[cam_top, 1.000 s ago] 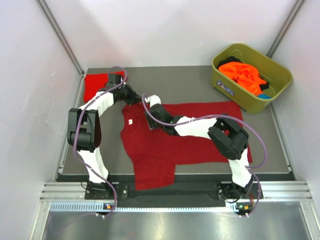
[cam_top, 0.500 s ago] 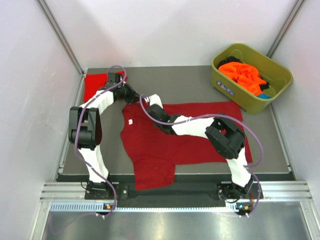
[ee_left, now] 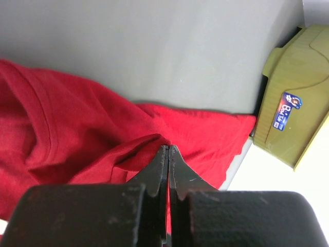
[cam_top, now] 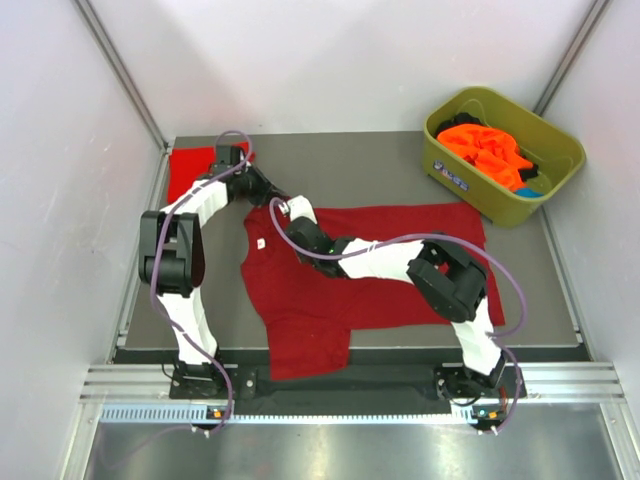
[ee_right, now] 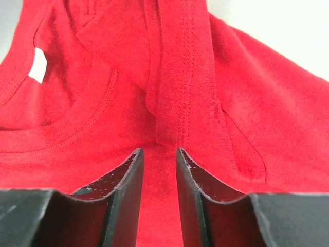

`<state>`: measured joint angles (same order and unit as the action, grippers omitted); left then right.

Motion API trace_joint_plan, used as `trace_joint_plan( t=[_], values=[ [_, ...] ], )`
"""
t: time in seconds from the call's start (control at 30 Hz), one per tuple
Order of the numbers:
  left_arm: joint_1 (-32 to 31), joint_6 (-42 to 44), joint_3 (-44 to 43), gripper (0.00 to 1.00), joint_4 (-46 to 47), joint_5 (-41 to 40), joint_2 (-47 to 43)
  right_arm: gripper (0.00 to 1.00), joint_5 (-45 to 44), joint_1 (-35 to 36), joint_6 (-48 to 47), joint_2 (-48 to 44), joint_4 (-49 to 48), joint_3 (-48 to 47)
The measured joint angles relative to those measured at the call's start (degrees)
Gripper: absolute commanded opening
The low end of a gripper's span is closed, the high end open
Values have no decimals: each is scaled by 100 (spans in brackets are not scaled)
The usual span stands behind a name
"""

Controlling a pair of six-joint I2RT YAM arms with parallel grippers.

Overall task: Fold and stack the t-shirts
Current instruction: Fold the tshirt

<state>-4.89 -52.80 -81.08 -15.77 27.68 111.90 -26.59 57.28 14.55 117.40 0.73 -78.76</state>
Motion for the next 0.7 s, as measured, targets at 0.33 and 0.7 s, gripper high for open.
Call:
trace_joint_plan(
  t=[0.33,0.7],
  values=[
    [4,-4,-138,0,59,66,332,41,-319,11,-61,595,236,-758],
    [13,2,-219,0,79,103,350,17,-868,7,11,817,544,-815]
  ],
)
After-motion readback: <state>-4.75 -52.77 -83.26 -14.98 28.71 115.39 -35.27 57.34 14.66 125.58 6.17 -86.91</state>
